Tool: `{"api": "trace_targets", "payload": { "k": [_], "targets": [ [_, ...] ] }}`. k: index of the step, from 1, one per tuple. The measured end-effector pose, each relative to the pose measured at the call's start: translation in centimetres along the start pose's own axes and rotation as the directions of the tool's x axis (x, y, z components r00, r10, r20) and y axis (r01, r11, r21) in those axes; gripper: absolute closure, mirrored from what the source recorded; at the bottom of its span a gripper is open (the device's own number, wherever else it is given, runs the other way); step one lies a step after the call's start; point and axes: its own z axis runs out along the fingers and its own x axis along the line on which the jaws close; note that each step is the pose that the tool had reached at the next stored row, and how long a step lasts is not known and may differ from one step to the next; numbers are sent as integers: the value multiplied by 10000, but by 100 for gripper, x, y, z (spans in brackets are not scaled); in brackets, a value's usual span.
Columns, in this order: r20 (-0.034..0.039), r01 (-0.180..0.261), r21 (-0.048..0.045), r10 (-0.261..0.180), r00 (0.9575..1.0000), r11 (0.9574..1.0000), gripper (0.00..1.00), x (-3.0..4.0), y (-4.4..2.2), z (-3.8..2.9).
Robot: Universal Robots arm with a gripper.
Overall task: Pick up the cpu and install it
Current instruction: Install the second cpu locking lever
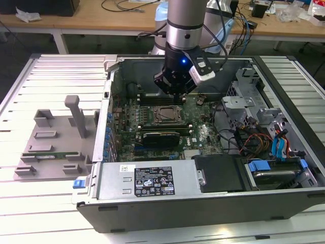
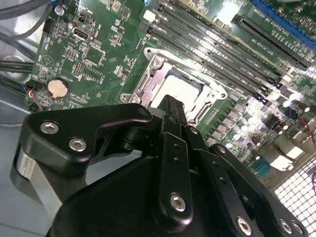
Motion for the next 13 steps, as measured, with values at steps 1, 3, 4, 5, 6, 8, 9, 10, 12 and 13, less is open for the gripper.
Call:
{"api": "trace_targets", "payload": {
  "k": [1, 3, 4, 5, 6, 8, 9, 10, 12, 13],
  "targets": [
    [0, 0, -14, 0, 10000, 10000, 89, 1, -28, 4],
    [0, -1, -76, 1, 10000, 10000, 89, 6, -95, 11],
    [0, -3, -269, 3, 10000, 9996, 89, 17, -145, 13],
    [1, -4, -432, 4, 10000, 9991, 89, 27, -182, 17],
    [0, -5, -622, 5, 10000, 9981, 89, 39, -229, 19],
    [2, -7, -781, 7, 10000, 9969, 89, 50, -280, 22],
    [1, -7, -828, 7, 10000, 9966, 89, 56, -322, 24],
    [3, -8, -856, 8, 10000, 9963, 89, 62, -360, 27],
    [1, -9, -947, 9, 10000, 9955, 89, 99, -465, 34],
    [3, -10, -1026, 10, 10000, 9947, 89, 144, -517, 42]
  ]
}}
